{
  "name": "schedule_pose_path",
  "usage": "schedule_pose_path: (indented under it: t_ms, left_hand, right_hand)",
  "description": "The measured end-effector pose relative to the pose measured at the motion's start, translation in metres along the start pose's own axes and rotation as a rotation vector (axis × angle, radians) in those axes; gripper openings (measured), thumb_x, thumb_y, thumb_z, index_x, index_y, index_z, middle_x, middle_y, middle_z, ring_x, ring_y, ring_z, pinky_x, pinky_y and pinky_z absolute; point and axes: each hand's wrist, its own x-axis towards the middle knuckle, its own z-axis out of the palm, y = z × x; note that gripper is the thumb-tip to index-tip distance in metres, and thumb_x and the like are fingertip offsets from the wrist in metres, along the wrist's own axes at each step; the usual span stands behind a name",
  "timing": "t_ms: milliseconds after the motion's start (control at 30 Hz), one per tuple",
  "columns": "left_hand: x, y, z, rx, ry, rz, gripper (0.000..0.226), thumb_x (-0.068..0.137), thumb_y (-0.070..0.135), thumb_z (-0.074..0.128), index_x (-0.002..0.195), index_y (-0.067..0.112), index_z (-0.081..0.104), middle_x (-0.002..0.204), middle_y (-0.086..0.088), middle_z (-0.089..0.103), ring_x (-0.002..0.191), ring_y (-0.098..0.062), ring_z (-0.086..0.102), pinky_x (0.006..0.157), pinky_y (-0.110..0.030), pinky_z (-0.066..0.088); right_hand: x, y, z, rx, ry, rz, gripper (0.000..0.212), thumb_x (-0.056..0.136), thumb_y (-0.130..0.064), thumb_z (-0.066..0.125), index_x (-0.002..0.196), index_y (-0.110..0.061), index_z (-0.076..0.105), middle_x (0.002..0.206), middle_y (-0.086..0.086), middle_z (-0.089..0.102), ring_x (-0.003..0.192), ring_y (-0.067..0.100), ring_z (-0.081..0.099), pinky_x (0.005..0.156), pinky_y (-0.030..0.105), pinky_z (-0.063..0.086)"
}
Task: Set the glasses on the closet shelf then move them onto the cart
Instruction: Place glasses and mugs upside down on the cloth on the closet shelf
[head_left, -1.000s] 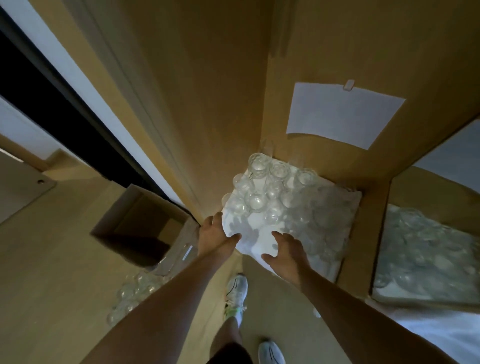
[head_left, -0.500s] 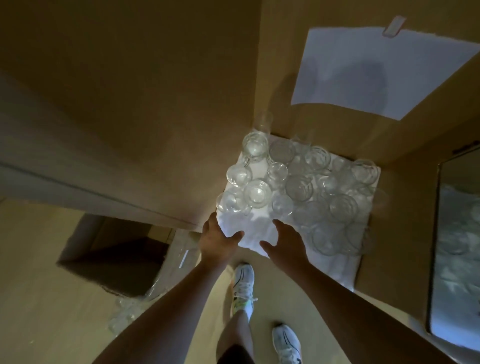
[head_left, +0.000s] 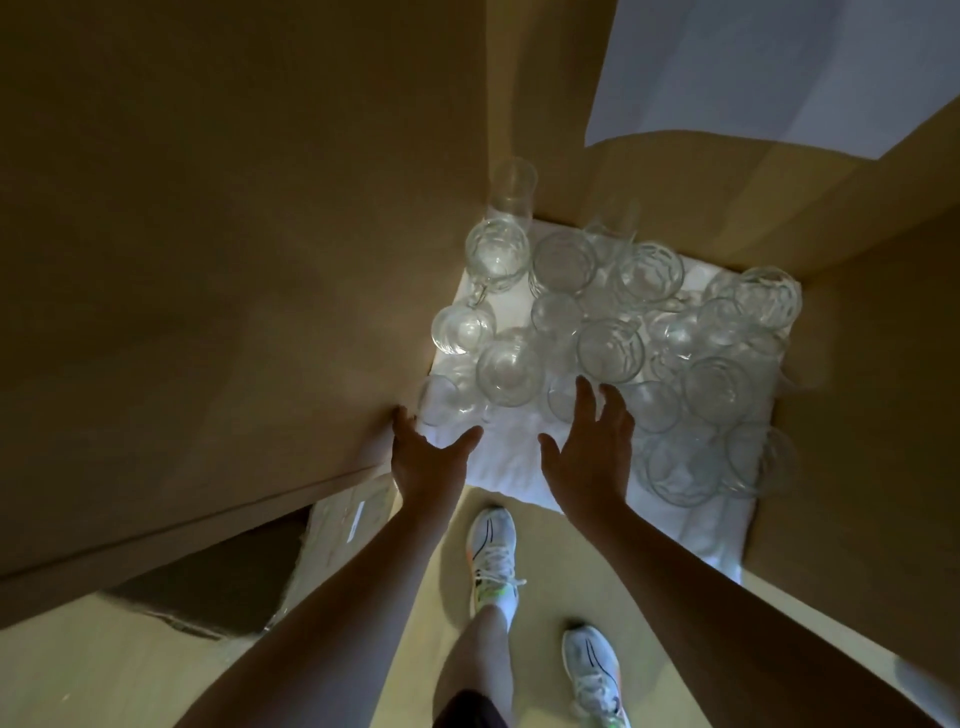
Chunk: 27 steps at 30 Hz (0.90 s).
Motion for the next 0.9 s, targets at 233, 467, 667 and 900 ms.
schedule_pose_path:
  t_ms: [233,467,667,900]
  left_hand:
    - [0.016,-0.002,0.016,-0.041,0.064,0.044,0.111,0.069,0.043,0.091,0.156,0.013,0.029,0.155,-0.008,0.045,0.141,-0.026,0.045,0.115,-0.043,0.039]
    - [0.020,-0.006,0.033,-0.065,0.191,0.036,0.101,0.066,0.030,0.094,0.148,0.010,0.038,0.145,-0.008,0.055,0.128,-0.029,0.056,0.109,-0.042,0.044]
    - [0.020,-0.002,0.035,-0.097,0.249,0.018,0.084,0.067,0.030,0.094,0.133,0.011,0.046,0.126,-0.007,0.064,0.106,-0.026,0.065,0.085,-0.027,0.044]
    - [0.014,-0.002,0.024,-0.086,0.248,0.071,0.075,0.064,0.029,0.095,0.129,0.019,0.059,0.116,0.005,0.067,0.099,-0.015,0.066,0.084,-0.028,0.049]
  right_hand:
    - [0.020,0.005,0.013,-0.046,-0.053,-0.002,0.091,0.085,-0.028,0.078,0.158,-0.019,0.024,0.161,0.015,0.017,0.141,0.036,0.025,0.111,0.047,0.037]
    - [0.033,0.011,0.026,-0.021,0.054,-0.029,0.087,0.076,-0.008,0.081,0.148,-0.016,0.035,0.146,0.013,0.033,0.124,0.035,0.038,0.094,0.041,0.047]
    - [0.034,0.022,0.026,-0.021,0.030,-0.031,0.081,0.075,-0.009,0.081,0.144,-0.014,0.040,0.142,0.015,0.038,0.123,0.034,0.041,0.096,0.041,0.047]
    - [0.028,0.025,0.020,0.068,-0.025,-0.026,0.081,0.075,-0.008,0.082,0.144,-0.016,0.040,0.142,0.011,0.047,0.123,0.030,0.051,0.100,0.033,0.042]
